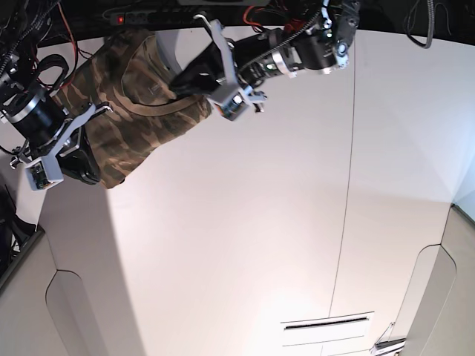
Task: Fold the T-shirt properly
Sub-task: 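Hold the bundle with both grippers and set it down at table center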
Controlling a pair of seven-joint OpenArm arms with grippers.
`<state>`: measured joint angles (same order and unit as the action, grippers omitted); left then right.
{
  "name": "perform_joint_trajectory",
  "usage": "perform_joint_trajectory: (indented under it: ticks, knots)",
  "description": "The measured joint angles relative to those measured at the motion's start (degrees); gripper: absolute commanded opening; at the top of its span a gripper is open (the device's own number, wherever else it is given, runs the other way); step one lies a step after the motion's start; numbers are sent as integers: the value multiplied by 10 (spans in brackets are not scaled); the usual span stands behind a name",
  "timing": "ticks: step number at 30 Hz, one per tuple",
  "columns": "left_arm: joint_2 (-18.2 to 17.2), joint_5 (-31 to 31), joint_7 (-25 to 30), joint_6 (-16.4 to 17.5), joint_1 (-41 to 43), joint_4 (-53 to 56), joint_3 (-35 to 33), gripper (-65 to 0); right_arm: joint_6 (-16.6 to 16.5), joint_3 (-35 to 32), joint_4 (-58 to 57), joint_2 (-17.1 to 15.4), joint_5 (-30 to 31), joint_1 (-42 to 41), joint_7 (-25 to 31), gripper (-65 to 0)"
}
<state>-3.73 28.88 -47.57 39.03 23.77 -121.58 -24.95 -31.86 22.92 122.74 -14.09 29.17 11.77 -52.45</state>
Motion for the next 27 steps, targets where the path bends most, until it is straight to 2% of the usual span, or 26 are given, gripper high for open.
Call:
perform_joint_trajectory:
  ticks: [2,3,5,6,12,18,21,27]
  knots:
    - [9,-50,10,-9,-15,5,-35,-642,0,3,-42,0,-3,-22,6,-650]
    - [10,-66,26,-23,-27,14,-40,-642,0,2,-64,0,-1,-34,16,-650]
    - [9,-74,59,-55,-48,50,-42,-642,0,1,-111,2,5,-59,35,-650]
    - [9,-75,61,-58,-59,72,-42,-642,0,0,-139,2,3,-72,37,-650]
    - [33,-55,50,-45,-112,186,-73,-642,-7,-21,-326,2,12,-160,36,-650]
    - [34,-51,56,-38,-162,280,-150,-642,-12,-131,-476,3,2,-210,54,-650]
    - [34,-51,54,-36,-185,326,-153,-642,-11,-165,-503,3,-6,-214,66,-650]
    - [36,-37,73,-21,-226,398,-132,-642,-12,-155,-503,2,-5,-218,70,-650]
